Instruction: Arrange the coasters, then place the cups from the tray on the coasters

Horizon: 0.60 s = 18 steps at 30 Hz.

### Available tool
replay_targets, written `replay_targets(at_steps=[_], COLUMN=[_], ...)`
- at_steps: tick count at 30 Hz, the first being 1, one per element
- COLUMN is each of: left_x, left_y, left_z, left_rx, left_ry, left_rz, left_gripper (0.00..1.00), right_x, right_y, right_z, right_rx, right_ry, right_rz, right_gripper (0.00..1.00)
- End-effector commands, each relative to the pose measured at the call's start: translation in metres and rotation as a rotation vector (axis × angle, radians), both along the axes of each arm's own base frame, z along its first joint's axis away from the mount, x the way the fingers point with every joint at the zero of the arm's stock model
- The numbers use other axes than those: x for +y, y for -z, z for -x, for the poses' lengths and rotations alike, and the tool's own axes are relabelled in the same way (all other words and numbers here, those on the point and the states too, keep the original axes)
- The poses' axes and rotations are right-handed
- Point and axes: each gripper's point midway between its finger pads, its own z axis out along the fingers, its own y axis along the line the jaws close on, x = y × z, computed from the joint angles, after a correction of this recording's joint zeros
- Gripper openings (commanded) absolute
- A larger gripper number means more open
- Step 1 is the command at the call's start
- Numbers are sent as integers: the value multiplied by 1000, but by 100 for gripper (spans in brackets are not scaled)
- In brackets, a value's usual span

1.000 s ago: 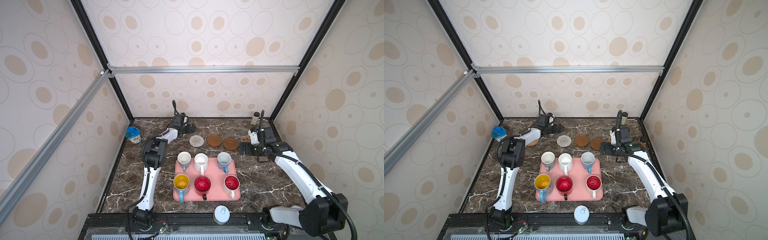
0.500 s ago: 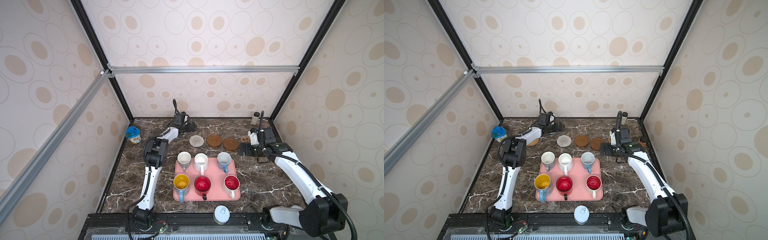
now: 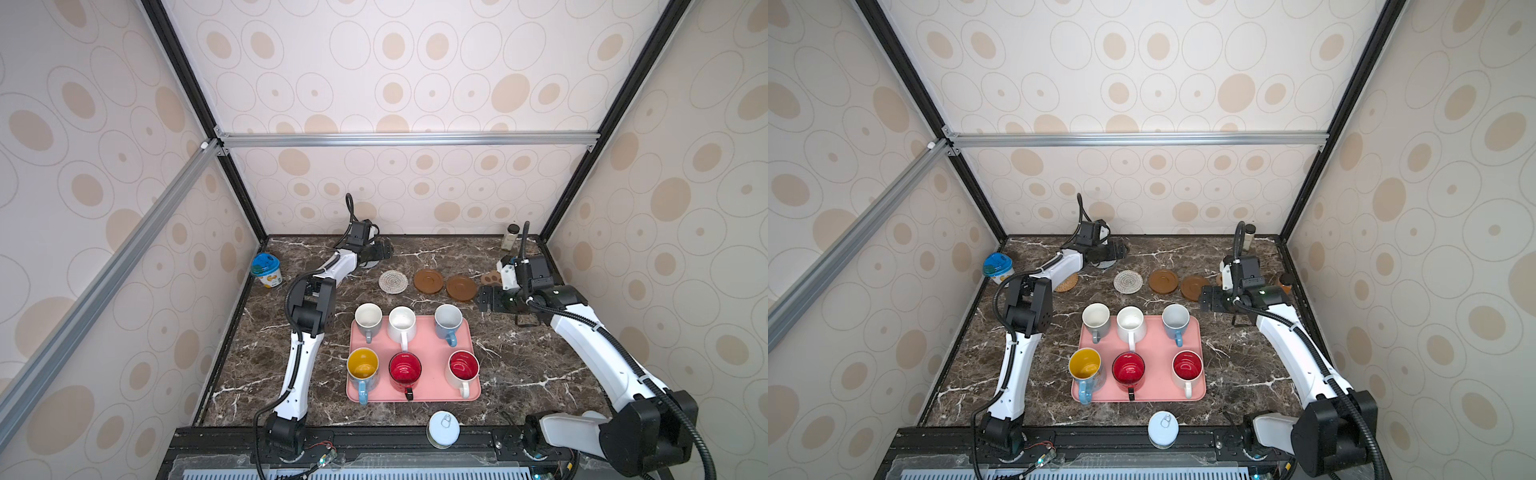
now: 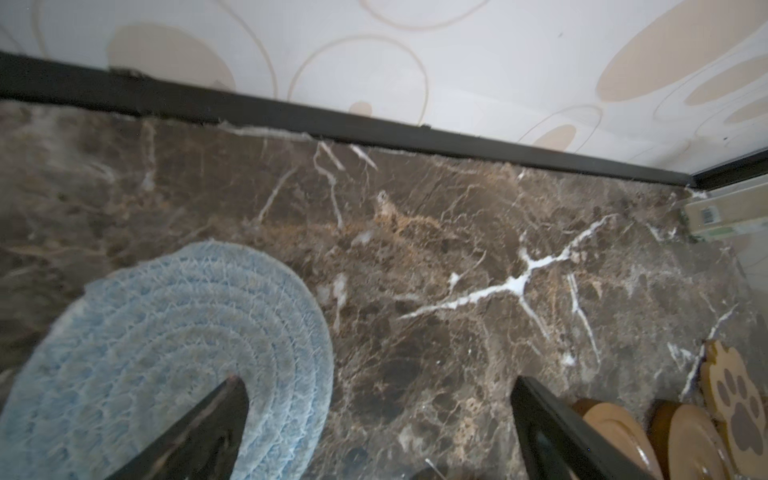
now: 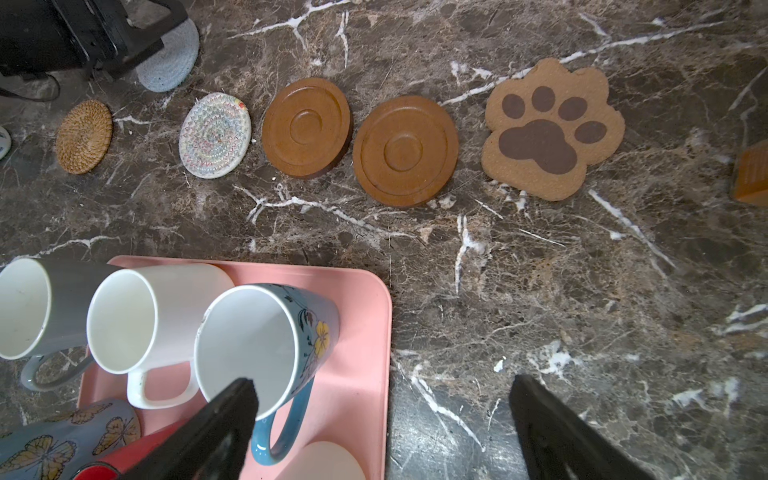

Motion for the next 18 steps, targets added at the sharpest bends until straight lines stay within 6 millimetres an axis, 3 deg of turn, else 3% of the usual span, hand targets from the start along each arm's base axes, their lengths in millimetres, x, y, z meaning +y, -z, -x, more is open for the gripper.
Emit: replay_targets(at_steps=[1,5,10,18], left_x=[-6,-5,-7,-18], left_y=[-43,-74,-87,-54], left_z=[-10,-13,0,47], left_rx=[-64,-115,-115,41], left_ry=[9,14,53,167], left_rz=[19,19,11,-18], left_gripper=[100,100,100,100], right_x=[-1,1,13,19], right_y=[-13,-19,-16,-16], right_z=[-1,-7,-14,-21], right_rx=[-25,-37,12,15], right_ry=[-11,-20,-75,-85], right_rz=[20,20,-10,-34], right_gripper=[99,99,98,99])
